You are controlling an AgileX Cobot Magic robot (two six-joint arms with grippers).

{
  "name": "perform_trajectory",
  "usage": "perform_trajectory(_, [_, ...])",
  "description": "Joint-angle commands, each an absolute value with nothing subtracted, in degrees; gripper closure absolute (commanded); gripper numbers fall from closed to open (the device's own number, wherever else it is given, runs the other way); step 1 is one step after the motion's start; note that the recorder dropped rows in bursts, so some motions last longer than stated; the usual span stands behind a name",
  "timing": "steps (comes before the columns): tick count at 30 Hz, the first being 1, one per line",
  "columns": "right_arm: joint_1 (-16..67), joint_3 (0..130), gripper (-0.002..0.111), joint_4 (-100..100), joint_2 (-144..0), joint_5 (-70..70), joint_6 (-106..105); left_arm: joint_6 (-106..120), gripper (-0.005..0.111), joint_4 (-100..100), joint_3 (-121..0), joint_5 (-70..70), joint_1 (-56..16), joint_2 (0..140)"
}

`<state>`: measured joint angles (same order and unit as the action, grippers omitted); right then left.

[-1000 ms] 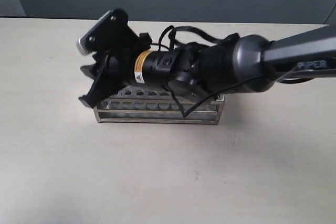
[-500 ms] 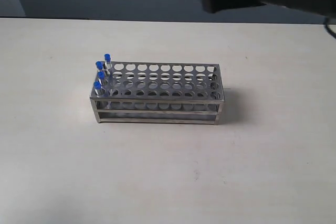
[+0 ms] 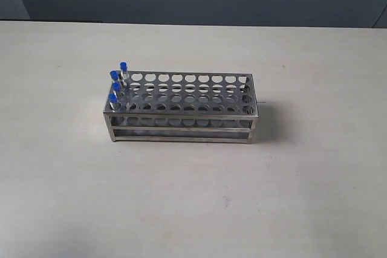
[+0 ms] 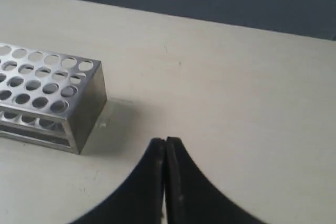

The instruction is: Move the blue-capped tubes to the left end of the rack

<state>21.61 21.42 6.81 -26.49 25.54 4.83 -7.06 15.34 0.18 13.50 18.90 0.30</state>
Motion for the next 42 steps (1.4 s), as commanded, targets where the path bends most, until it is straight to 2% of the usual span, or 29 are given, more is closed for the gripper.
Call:
perform_trajectory(1, [18.90, 18.72, 0.108, 7.56, -18.76, 19.31, 4.48, -7.06, 0.106, 15.46, 0.00, 13.41, 18.75, 0.00])
perform_trajectory(8, [-1.65, 9.08, 0.108, 0.86, -4.73, 16.23, 4.60, -7.06, 0.106, 15.46, 0.00, 13.41, 18.75, 0.00])
perform_trajectory(12, [-7.36, 7.22, 0.108, -0.58, -2.35, 19.35, 4.60, -7.06, 0.106, 15.46, 0.00, 13.41, 18.75, 0.00])
perform_trajectory(15, [-7.95, 6.98, 0.108, -0.46, -2.25, 24.71, 4.60, -7.06, 0.106, 15.46, 0.00, 13.41, 18.75, 0.00])
perform_trajectory(26, [-7.95, 0.00, 0.108, -0.56, 0.00, 21.65, 4.60, -7.06, 0.106, 15.46, 0.00, 13.41, 18.75, 0.00])
perform_trajectory(42, [-7.95, 0.00, 0.108, -0.56, 0.00, 20.39, 4.70, -7.06, 0.106, 15.46, 0.00, 13.41, 18.75, 0.00])
